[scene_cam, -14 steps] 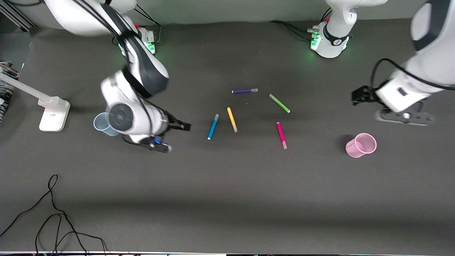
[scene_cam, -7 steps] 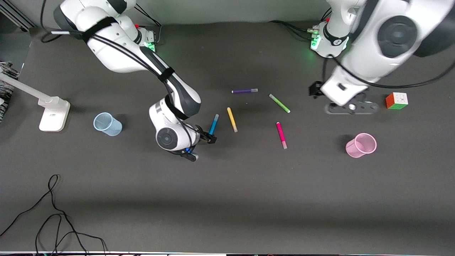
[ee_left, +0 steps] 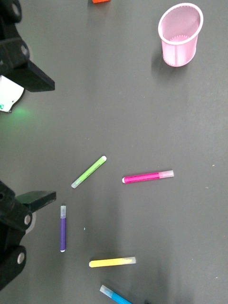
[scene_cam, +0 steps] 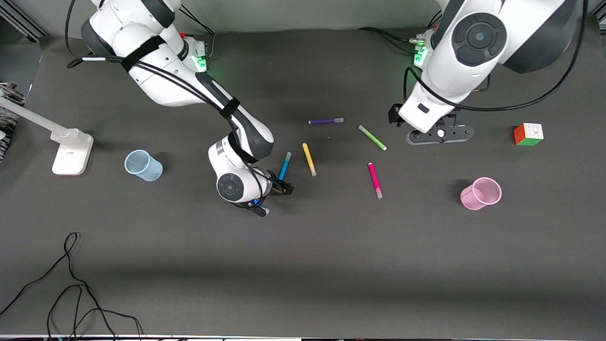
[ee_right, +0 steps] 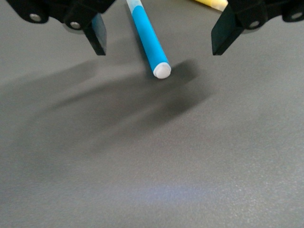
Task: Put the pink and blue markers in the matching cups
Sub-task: 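Reach the right gripper down to the blue marker while the left gripper moves inward, then grasp the blue marker with the right gripper while the left gripper reaches the pink marker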
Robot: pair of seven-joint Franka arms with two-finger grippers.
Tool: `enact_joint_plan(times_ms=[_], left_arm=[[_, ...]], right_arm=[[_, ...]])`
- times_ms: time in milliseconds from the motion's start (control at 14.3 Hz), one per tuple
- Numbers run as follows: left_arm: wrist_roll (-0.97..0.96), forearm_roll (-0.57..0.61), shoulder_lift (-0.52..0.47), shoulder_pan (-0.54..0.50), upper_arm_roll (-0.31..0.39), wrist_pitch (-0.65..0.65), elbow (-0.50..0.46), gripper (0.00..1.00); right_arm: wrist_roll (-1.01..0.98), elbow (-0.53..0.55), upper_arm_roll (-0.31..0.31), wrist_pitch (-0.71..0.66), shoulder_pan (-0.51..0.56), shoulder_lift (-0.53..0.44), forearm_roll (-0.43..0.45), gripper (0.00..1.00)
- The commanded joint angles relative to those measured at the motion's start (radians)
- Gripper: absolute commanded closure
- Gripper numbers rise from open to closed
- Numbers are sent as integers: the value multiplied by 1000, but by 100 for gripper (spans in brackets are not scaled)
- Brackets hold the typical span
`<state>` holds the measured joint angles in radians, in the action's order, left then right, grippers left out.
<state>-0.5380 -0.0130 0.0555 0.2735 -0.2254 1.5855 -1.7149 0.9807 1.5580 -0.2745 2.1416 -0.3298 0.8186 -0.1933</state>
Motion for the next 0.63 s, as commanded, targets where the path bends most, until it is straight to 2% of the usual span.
enact_joint_plan(times_ms=[0, 70, 280, 420, 559], left_arm=[[-19, 2, -14, 49, 0, 42, -54, 11], [-23, -1, -22, 49, -2, 54, -72, 11], [-27, -50, -23, 46, -2, 100, -98, 11], [-25, -50, -16, 47, -3, 148, -135, 10], [-19, -51, -16, 49, -3, 203, -185, 10]], right_arm=[[27, -18, -3, 21, -20, 14, -6, 13], [27, -16, -3, 20, -20, 14, -6, 18], [21, -12, -3, 20, -25, 14, -6, 48], [15, -9, -2, 20, -25, 14, -5, 53], [15, -9, -2, 21, -25, 16, -2, 54]])
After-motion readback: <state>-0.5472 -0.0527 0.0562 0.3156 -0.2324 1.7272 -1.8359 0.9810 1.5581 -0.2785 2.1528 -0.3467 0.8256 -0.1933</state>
